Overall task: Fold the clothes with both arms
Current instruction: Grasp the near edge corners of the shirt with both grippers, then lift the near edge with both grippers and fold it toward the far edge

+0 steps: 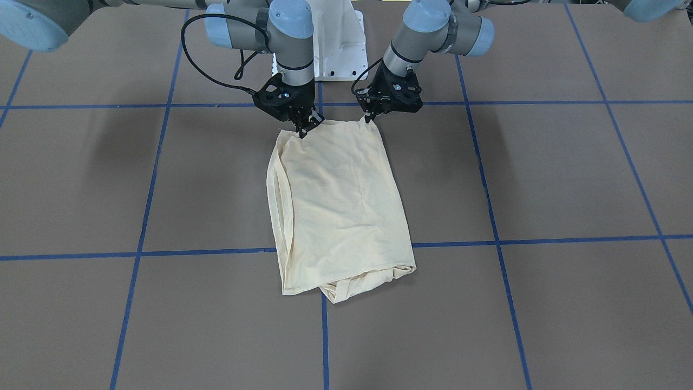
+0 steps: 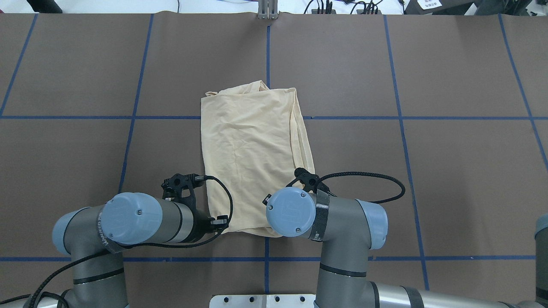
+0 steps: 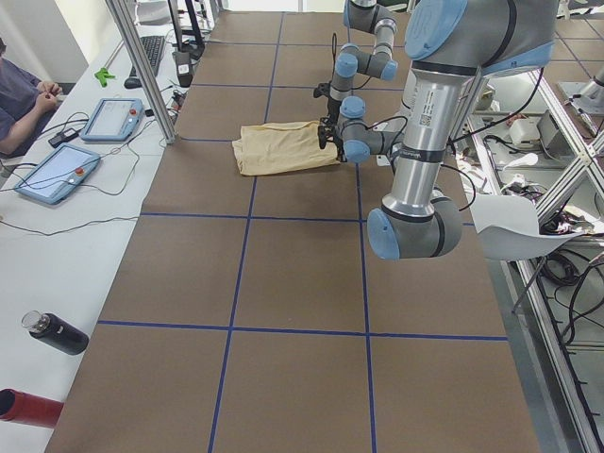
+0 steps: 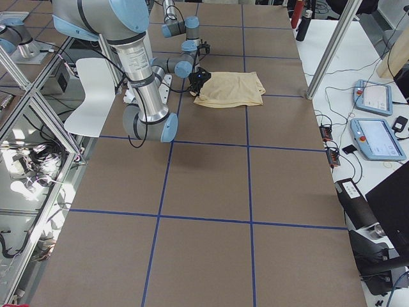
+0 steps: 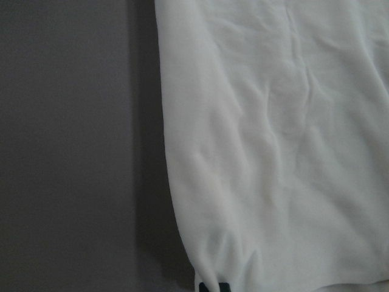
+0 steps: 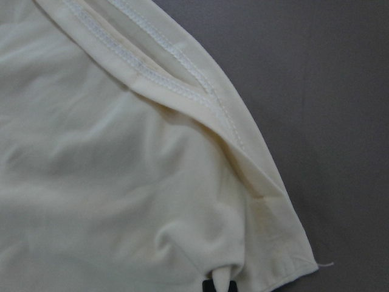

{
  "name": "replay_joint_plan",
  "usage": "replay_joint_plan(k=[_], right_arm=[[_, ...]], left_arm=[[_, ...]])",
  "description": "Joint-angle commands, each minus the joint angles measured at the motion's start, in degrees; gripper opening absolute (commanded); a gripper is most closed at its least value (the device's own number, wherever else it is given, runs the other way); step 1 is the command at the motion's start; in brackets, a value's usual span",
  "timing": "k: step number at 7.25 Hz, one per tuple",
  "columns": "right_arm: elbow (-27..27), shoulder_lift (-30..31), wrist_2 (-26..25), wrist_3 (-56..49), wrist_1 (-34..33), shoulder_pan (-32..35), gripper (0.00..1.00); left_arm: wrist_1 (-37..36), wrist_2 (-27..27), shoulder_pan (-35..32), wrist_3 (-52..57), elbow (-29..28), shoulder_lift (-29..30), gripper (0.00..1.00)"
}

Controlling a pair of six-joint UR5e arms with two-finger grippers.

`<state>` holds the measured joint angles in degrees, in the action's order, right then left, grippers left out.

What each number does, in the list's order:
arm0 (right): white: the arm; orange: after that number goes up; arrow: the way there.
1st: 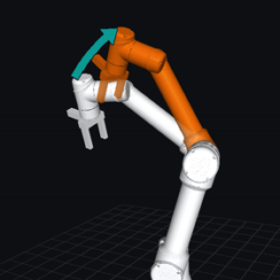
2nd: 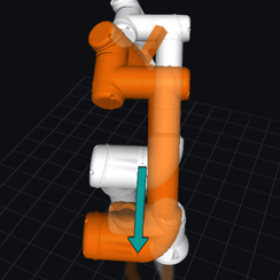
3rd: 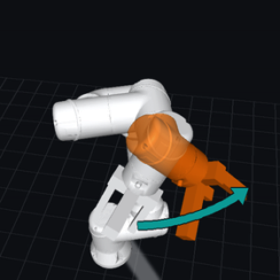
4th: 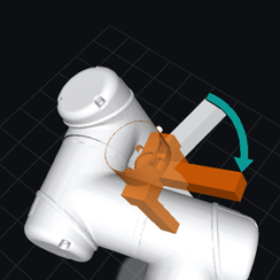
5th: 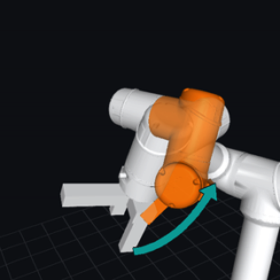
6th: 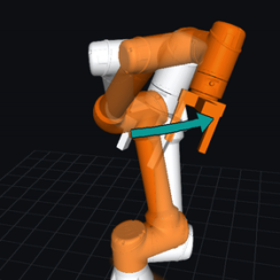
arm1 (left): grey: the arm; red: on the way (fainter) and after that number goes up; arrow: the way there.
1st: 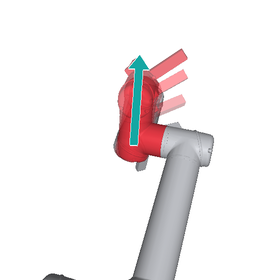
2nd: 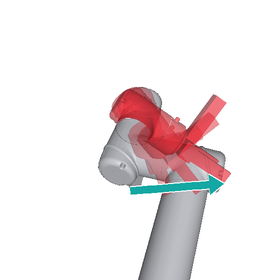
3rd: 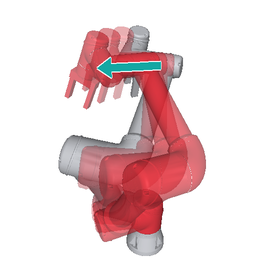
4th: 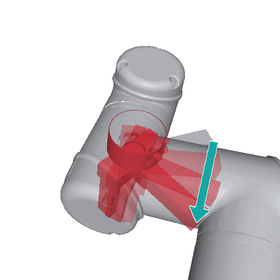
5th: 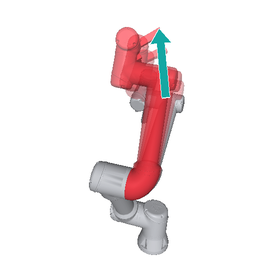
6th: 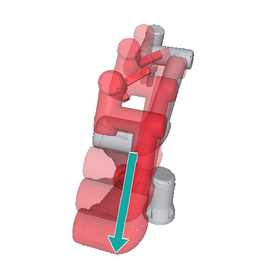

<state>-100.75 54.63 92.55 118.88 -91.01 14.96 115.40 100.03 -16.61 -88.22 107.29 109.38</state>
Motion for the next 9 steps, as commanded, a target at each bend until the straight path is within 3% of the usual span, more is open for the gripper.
replay_joint_plan(k=[1,3,5,7,9], right_arm=[[-7.1,4.0,0.4,-0.1,-0.7,0.2,0.00],[-16.0,6.5,0.4,1.0,-5.9,-3.3,0.00],[-25.7,6.1,0.4,2.8,-15.4,-5.8,0.00],[-24.3,5.4,0.3,1.5,-16.6,-3.6,0.00],[-17.0,3.0,0.3,-2.9,-11.5,2.9,0.00]], left_arm=[[0.0,2.1,0.1,0.0,3.5,-0.7,0.00],[-0.4,3.3,0.5,-0.1,10.2,-1.7,0.00],[-11.0,6.6,1.0,-0.1,19.7,-1.2,0.00],[-16.3,8.4,0.3,0.0,19.9,0.7,0.00],[-16.3,8.0,-4.6,0.9,10.2,7.0,0.00]])
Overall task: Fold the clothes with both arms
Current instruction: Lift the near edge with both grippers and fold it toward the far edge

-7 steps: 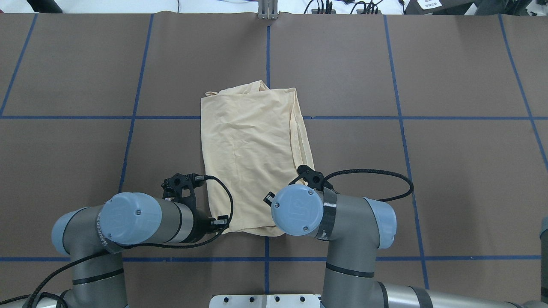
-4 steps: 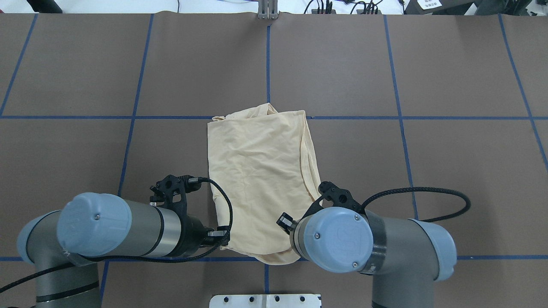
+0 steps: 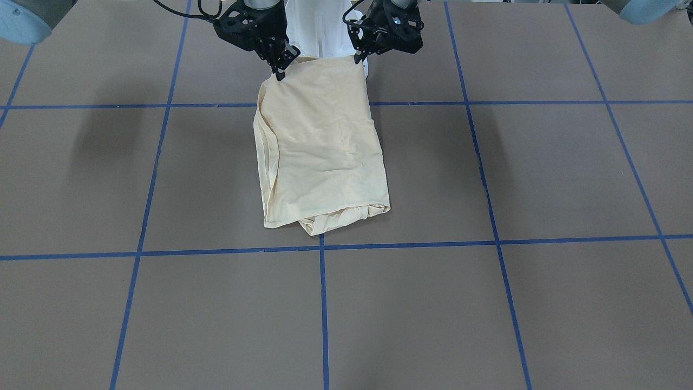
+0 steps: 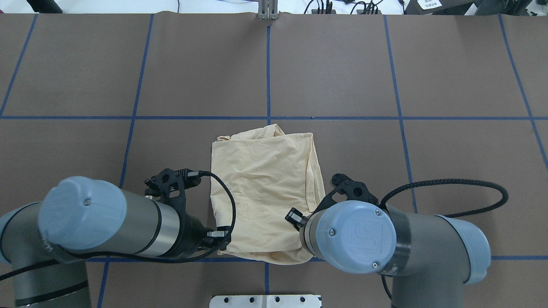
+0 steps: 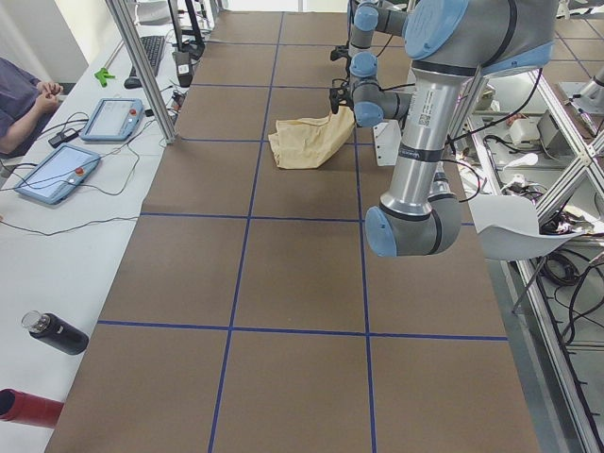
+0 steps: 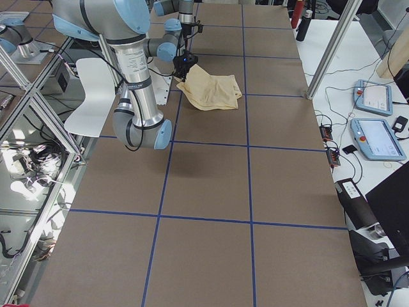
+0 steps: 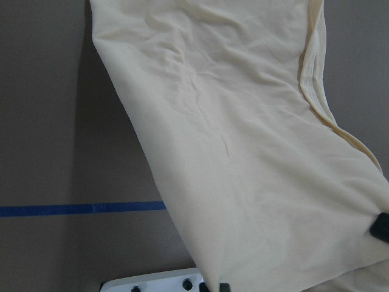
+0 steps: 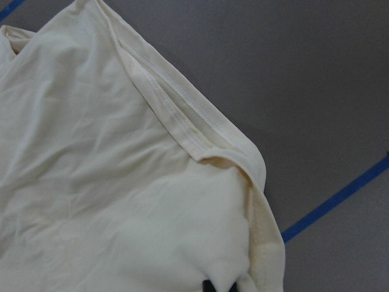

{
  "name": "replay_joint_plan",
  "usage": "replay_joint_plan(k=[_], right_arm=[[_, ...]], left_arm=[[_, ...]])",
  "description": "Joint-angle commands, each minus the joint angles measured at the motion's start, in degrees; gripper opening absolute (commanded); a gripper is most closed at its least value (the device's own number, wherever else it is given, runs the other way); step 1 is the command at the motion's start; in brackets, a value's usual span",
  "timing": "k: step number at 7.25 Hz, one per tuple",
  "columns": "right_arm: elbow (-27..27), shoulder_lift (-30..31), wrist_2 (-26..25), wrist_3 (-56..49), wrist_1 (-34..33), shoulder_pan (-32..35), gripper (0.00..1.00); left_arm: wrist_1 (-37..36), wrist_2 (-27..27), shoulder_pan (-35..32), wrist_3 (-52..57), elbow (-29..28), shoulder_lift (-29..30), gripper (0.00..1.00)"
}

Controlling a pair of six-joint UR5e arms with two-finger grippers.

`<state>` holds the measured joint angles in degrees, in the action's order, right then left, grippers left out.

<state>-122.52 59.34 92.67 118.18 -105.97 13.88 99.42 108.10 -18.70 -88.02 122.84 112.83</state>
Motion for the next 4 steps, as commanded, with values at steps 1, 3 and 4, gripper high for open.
replay_joint_plan(k=[1,3,4], right_arm=[[10.2,-3.9,0.2,-3.1,7.8,7.2,0.00],[14.0,-5.5,0.2,-7.1,12.4,10.9,0.00],[16.0,-7.6,0.1,-7.4,12.7,12.1,0.00]], left_arm=[[-0.5,0.0,-5.7,6.1,-7.2,4.1,0.00],[-0.6,0.2,-12.3,13.5,-9.1,4.2,0.00],[-0.5,0.2,-14.2,14.8,-10.5,5.2,0.00]])
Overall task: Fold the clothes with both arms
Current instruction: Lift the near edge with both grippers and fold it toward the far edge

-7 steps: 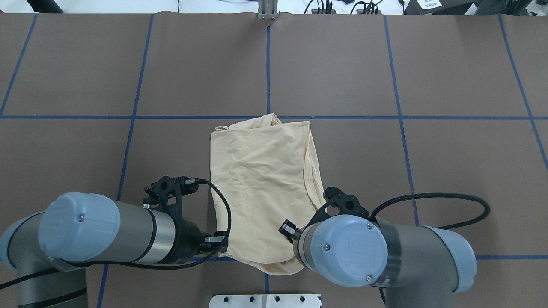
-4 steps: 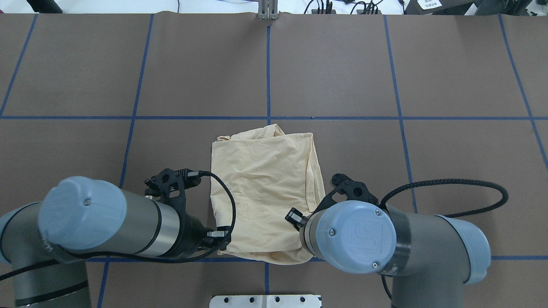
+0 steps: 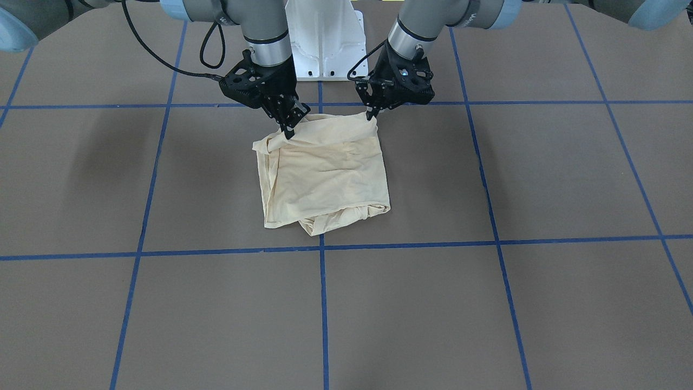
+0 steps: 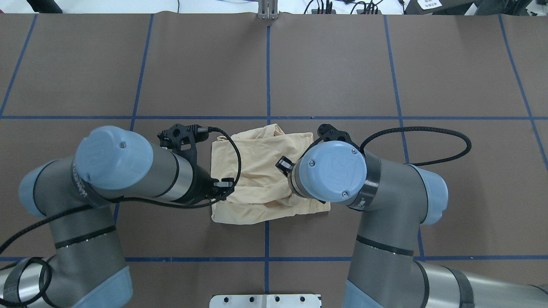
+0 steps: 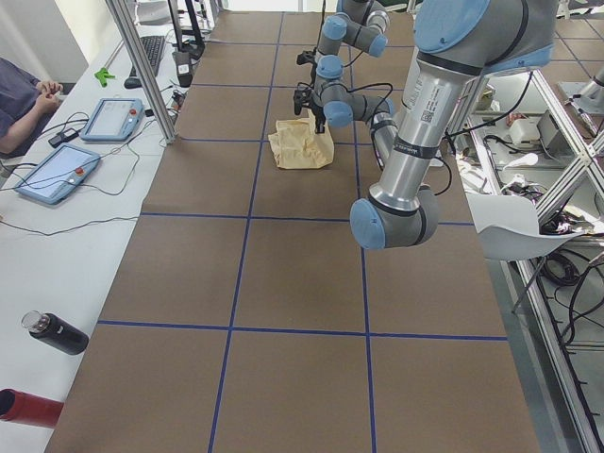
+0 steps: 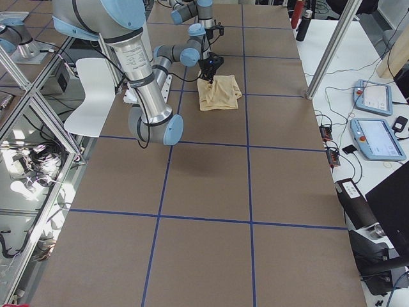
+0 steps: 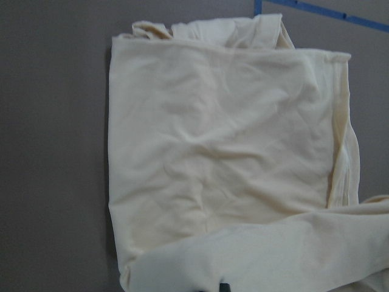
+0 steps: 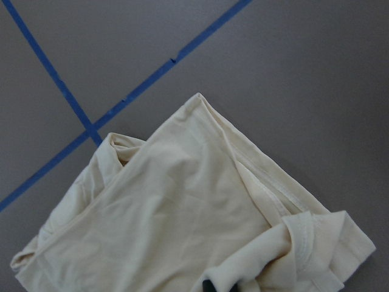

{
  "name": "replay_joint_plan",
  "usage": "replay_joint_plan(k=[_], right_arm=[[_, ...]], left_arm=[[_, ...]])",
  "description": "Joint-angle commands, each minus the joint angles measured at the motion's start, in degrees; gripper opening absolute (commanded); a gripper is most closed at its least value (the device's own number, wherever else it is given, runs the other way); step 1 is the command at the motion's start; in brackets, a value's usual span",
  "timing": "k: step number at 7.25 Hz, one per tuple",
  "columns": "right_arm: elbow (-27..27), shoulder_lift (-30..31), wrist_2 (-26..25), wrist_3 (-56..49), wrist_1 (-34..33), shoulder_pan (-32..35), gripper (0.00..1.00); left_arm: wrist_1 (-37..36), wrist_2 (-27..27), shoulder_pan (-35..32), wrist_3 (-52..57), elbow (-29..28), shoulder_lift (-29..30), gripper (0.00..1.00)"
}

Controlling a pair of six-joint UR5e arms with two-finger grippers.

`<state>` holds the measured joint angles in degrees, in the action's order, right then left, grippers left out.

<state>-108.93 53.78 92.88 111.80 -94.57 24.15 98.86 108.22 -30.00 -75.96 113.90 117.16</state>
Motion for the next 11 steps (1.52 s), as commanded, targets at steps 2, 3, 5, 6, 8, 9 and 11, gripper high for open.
replay_joint_plan(k=[2,3,5,6,8,9,11], right_arm=[[10.0,-5.6,-0.1,-2.3,2.7,2.9,0.00],[14.8,-6.1,-0.2,-3.0,8.6,3.7,0.00],[19.2,-6.4,-0.1,-5.9,12.1,5.1,0.00],[20.1,-6.6,-0.1,-6.5,12.2,5.4,0.00],[23.0,-9.3,0.0,-7.6,12.2,5.6,0.63],[24.7,-11.0,0.0,-11.3,12.2,5.7,0.99],[24.6,-11.9,7.5,-13.2,11.9,9.5,1.00]], left_arm=[[0.4,-0.9,-3.6,3.7,-8.2,3.3,0.00],[0.5,-3.3,-3.6,5.5,-11.3,4.6,0.00],[2.8,-3.4,-4.6,8.0,-15.9,5.0,0.00],[4.5,-3.9,-5.0,8.3,-18.2,5.2,0.00],[6.1,-4.2,-5.0,8.3,-19.1,5.3,0.05],[7.4,-4.2,-5.1,8.6,-19.2,5.2,0.97],[7.8,-1.4,-8.0,15.8,-18.6,5.1,1.00]])
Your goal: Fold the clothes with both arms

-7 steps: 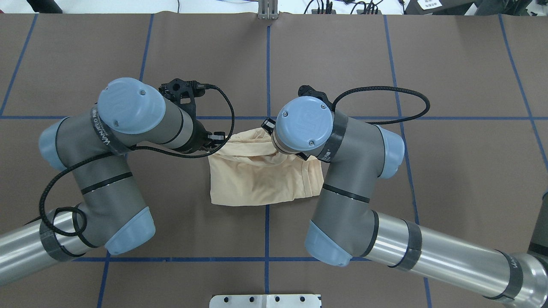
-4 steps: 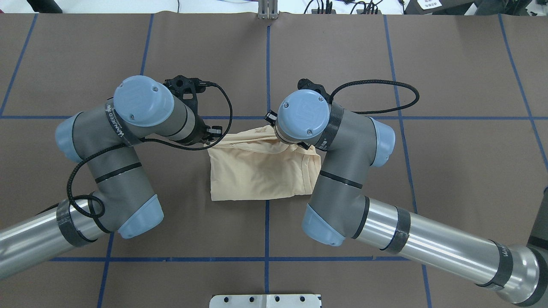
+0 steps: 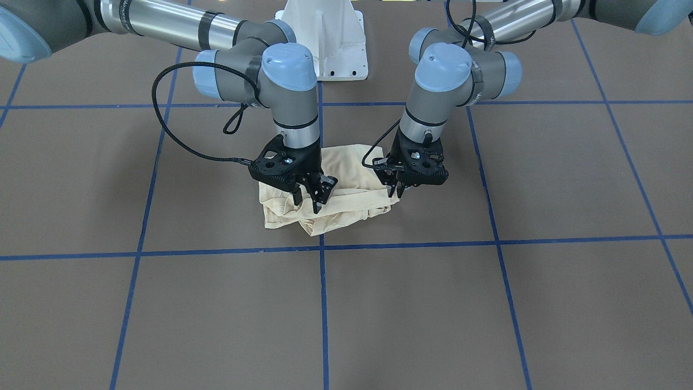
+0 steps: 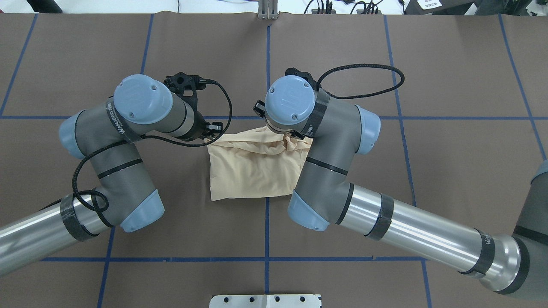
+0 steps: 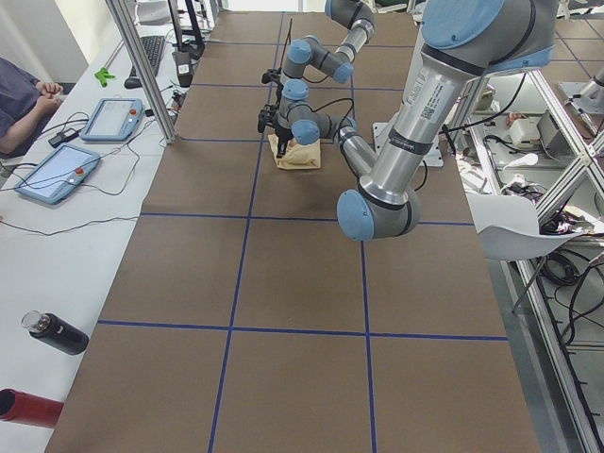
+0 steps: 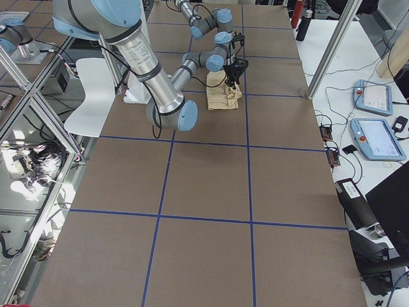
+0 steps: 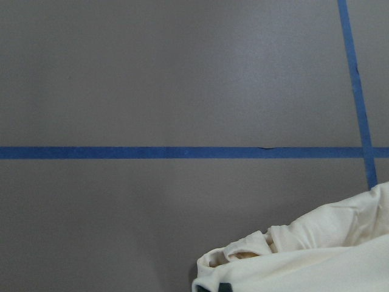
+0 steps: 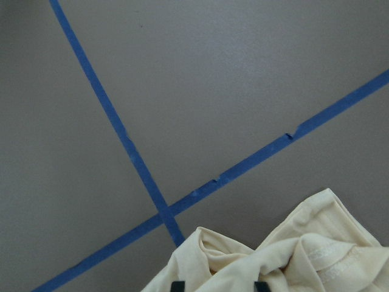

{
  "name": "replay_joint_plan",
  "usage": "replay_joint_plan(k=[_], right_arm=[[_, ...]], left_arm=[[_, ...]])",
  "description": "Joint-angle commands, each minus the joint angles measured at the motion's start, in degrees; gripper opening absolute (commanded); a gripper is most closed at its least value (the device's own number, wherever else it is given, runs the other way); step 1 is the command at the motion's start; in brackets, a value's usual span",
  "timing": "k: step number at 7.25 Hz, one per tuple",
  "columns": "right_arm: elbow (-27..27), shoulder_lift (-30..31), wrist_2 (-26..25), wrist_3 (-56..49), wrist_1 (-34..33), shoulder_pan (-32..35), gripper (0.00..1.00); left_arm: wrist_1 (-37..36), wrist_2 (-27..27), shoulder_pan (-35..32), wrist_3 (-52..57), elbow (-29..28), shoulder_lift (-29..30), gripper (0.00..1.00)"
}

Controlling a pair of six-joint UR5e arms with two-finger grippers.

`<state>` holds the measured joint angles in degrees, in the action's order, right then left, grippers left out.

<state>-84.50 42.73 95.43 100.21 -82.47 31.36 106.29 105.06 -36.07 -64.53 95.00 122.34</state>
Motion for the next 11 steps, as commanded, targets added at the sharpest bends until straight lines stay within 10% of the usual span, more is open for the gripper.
replay_joint_plan(k=[1,9,11], right_arm=[[0.0,-1.3,6.9,-1.5,-0.5,2.4,1.00],[4.8,-1.6,-1.9,-14.5,-2.6,-6.8,1.00],[10.8,-1.8,-4.3,-18.4,8.7,-5.9,1.00]], left_arm=[[0.1,7.9,-5.4,11.5,0.4,-0.8,1.00],[0.1,10.0,-7.9,17.5,0.5,-2.6,1.00],[0.1,10.0,-7.9,17.5,0.5,-2.6,1.00]])
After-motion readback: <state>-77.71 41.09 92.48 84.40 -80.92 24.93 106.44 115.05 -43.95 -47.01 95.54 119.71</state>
